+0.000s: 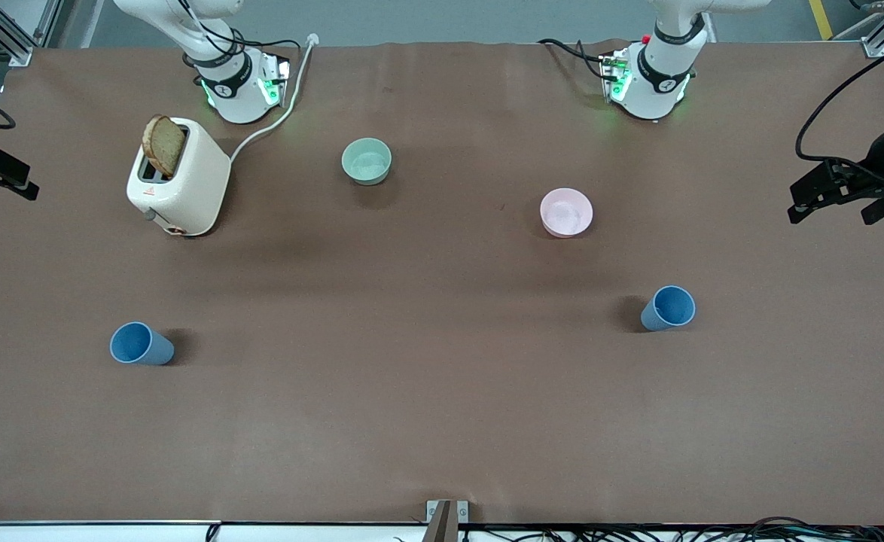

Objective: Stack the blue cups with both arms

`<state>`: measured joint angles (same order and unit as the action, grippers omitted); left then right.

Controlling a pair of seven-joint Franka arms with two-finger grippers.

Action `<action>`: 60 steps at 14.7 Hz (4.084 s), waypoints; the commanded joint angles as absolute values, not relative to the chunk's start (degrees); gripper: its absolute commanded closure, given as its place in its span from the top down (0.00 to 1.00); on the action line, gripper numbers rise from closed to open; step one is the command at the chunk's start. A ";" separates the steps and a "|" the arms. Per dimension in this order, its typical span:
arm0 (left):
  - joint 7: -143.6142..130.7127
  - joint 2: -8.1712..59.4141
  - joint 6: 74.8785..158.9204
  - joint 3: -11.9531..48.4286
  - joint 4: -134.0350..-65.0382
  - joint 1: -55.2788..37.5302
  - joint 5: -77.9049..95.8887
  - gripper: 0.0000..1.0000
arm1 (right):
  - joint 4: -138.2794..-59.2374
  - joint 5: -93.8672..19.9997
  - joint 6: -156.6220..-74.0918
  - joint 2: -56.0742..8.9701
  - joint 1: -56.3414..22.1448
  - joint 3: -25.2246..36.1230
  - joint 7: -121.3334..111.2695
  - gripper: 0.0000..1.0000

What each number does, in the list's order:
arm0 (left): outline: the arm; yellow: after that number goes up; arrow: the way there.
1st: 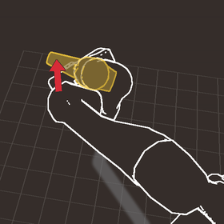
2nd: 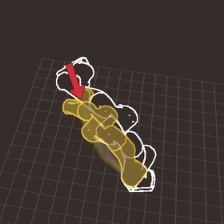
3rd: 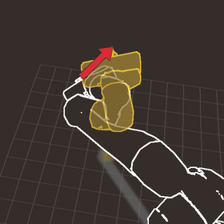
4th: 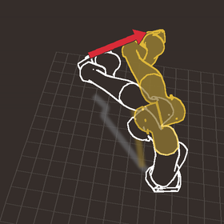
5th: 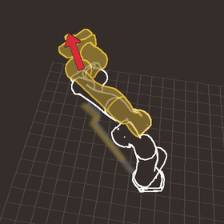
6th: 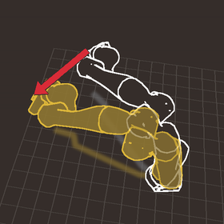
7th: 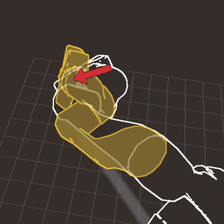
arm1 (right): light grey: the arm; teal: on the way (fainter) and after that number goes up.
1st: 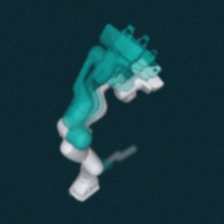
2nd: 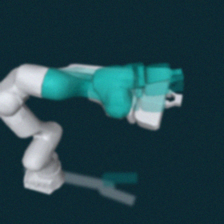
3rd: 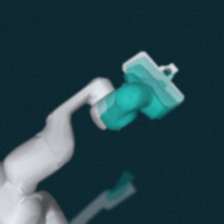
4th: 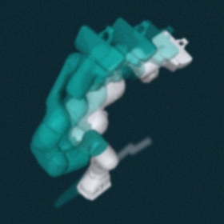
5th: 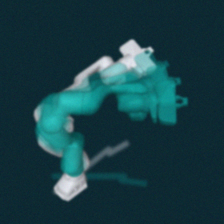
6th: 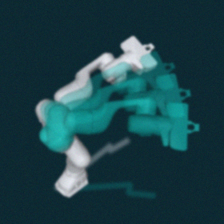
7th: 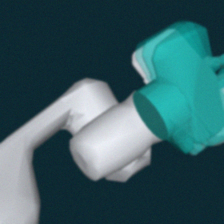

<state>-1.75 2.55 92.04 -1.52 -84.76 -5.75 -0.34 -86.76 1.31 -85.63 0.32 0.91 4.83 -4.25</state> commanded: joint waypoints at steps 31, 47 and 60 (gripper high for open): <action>-1.14 23.38 99.82 -1.41 -91.56 -3.60 3.43 1.00 | -89.72 -5.80 -121.70 -28.81 8.61 4.75 -8.35 1.00; -1.05 27.42 122.08 -1.32 -104.68 -3.51 3.25 0.84 | -94.66 -15.64 -126.65 -34.98 10.81 4.57 -15.21 0.53; -1.14 26.10 114.13 0.86 -97.77 -3.96 2.46 0.01 | -94.04 -15.03 -123.51 -28.50 9.93 4.75 -15.03 0.00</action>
